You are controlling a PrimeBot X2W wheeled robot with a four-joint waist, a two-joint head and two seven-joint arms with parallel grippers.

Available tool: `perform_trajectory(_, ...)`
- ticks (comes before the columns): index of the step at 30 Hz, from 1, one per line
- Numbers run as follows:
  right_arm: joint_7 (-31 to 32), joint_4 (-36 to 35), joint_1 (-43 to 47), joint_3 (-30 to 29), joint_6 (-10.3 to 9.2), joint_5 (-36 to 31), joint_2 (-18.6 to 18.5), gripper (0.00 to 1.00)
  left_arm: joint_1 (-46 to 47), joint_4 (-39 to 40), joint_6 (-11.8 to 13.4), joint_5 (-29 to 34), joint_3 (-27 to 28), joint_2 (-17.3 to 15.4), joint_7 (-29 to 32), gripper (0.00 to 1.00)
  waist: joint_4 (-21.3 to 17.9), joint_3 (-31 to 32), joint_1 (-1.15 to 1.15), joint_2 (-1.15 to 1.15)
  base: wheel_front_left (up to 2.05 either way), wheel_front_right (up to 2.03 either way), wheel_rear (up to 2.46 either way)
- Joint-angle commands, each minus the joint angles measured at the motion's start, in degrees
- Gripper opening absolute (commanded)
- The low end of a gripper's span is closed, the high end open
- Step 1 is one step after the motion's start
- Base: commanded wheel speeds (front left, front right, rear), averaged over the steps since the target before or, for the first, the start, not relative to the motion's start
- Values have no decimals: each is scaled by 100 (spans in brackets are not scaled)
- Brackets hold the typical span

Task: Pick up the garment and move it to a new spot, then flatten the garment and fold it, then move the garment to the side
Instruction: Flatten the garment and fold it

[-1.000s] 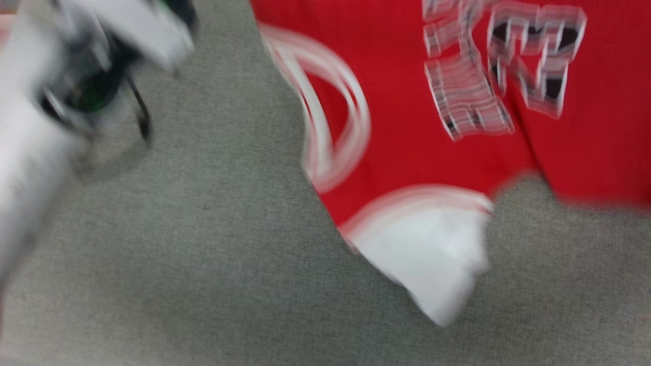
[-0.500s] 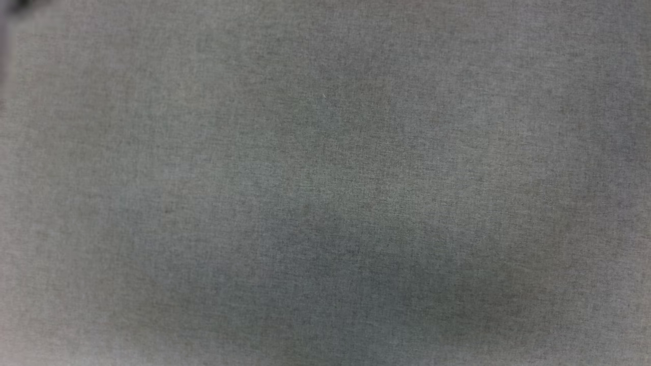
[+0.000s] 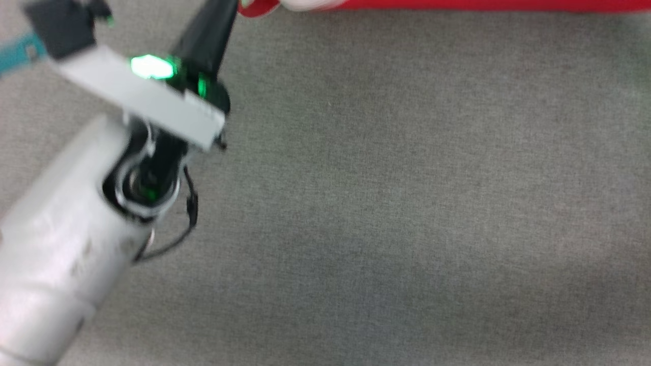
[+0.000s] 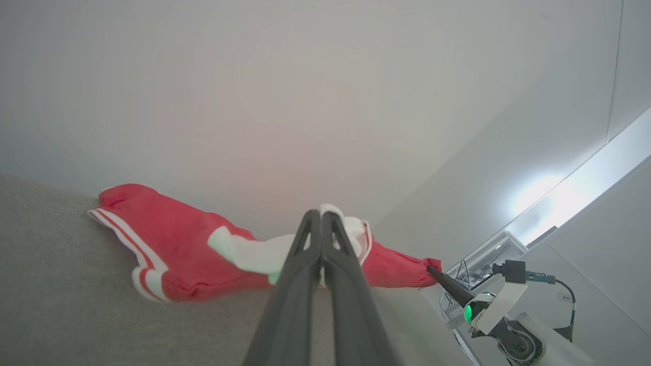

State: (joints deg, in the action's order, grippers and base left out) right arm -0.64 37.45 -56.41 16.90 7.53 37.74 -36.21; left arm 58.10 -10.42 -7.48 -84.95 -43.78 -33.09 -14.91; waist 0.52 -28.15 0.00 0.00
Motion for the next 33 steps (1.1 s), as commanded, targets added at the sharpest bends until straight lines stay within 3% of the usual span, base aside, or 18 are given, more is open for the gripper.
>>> perform_trajectory(1,-8,-124,192,32,-8,56,-86,0,-163,70,4,112,98,-30,-31,0,22,94,0,0,0,0,0)
perform_trajectory(7,190,-1420,1967,-157,-8,444,-625,0,-1787,829,4,643,736,-37,-18,0,-44,452,0,0,0,0,0)
perform_trajectory(15,928,-3105,4131,-1030,-8,507,-810,0,-3848,1715,4,1250,1267,-352,-19,0,-235,910,0,0,0,0,0)
perform_trajectory(20,1477,-4316,5466,-1999,-8,374,-566,0,-4887,2315,4,1498,1638,-478,-20,0,-261,1048,0,0,0,0,0)
perform_trajectory(26,2145,-5757,6745,-3065,-8,157,21,0,-5704,3031,4,1771,2053,-567,-20,0,-236,1023,0,0,0,0,0)
perform_trajectory(29,2347,-6118,6928,-3241,-8,112,229,0,-5745,3125,4,1873,2087,-572,-20,0,-215,985,0,0,0,0,0)
perform_trajectory(33,2482,-6092,6551,-3138,-7,161,313,0,-5204,2984,4,1936,1807,-574,44,0,-145,919,0,0,0,0,0)
